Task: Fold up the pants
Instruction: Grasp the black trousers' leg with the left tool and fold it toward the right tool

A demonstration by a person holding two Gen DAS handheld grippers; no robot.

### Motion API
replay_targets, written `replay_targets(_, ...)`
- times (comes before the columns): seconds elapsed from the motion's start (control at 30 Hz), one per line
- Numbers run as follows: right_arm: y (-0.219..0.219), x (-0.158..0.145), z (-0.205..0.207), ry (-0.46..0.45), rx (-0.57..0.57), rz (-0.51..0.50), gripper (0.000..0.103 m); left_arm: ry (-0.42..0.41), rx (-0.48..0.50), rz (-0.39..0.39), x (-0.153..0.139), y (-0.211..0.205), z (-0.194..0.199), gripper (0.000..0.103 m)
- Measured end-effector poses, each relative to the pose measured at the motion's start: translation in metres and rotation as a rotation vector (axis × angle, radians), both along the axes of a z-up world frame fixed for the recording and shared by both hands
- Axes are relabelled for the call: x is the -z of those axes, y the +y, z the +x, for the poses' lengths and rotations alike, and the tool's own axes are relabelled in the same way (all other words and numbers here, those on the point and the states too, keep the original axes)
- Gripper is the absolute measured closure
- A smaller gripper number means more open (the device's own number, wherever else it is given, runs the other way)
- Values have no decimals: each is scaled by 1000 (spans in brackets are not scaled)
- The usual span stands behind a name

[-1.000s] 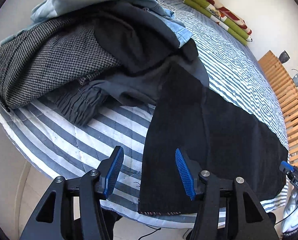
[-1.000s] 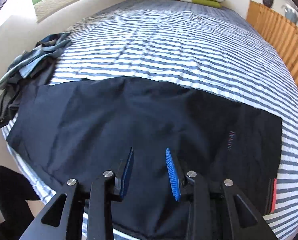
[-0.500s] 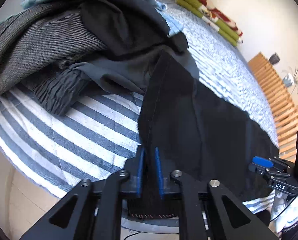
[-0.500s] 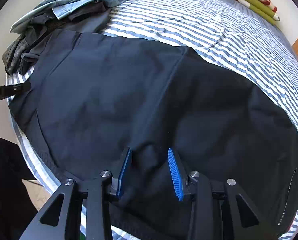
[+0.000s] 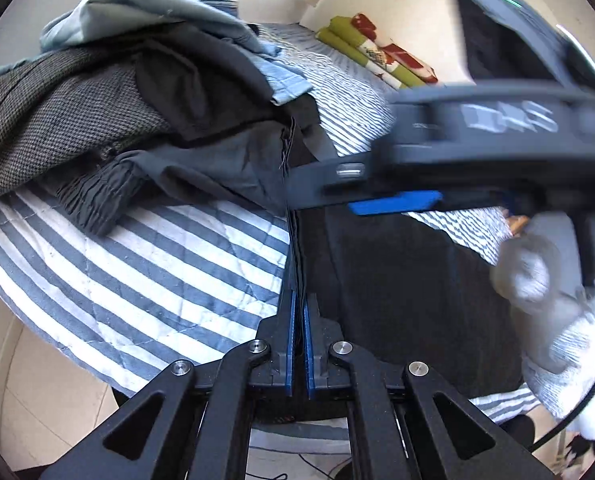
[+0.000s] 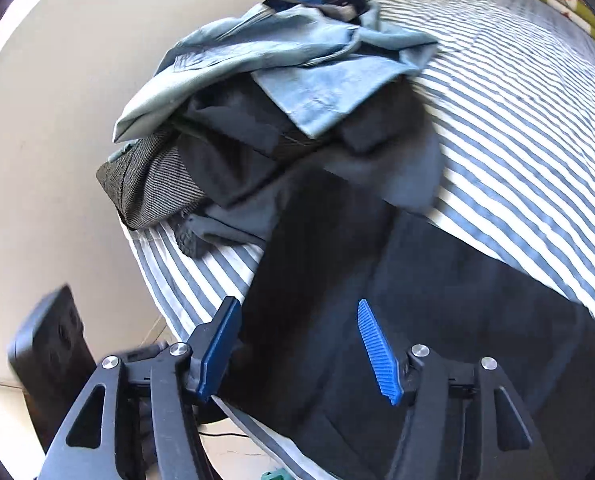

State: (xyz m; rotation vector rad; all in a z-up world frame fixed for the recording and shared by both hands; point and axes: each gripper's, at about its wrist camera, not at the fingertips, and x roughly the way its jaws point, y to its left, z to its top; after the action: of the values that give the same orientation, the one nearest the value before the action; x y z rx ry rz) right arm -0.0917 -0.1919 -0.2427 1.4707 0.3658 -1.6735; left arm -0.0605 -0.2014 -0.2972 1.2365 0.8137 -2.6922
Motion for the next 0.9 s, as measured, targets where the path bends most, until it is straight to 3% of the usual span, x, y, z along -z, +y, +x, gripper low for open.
replay_targets(0.13,-26,24,3,2,0,121,43,3,39,-21,0,10,-3,99)
replay_targets(0.17,-28,30,2,-2,8,142,49,3,51,-28,0,12,-2,94)
replay_targets(0.2,-28,35,1,-12,16,152,59,5,60,-43,-2,13,0,80)
replay_targets(0.23,-26,42,-1,-30,22,165,83,11,61,-62,-4,14,3,70)
replay_targets(0.27,-24,47,-3,-53,30,171,91,18,55,-83,-6,14,7,49)
replay_targets(0.3,-20,50,-5,-71,41,166,91,16,46,-102,-5,15,10,38)
replay_targets(0.33,-17,52,-7,-83,50,159,92,12,42,-116,-3,15,13,37)
replay_targets(0.5,-7,52,-18,-139,97,103,92,-50,65,-51,16,2,27,39)
replay_targets(0.53,-8,51,-18,-137,94,95,92,-42,61,-28,17,1,26,45)
replay_targets(0.6,-9,48,-16,-126,86,95,92,-39,53,16,22,0,23,82)
replay_targets(0.67,-10,46,-14,-129,78,92,92,-21,46,11,24,-8,28,92)
replay_targets(0.73,-11,41,-12,-114,70,90,90,20,56,6,18,-4,31,94)
replay_targets(0.8,-9,36,-14,-119,78,81,74,60,71,-1,11,2,34,94)
replay_targets(0.83,-6,34,-15,-130,91,72,56,71,80,-10,9,6,34,94)
replay_targets(0.87,-3,31,-17,-142,104,64,46,78,91,-18,7,11,33,94)
replay_targets(0.9,-1,28,-17,-153,108,54,46,84,102,-23,5,15,32,94)
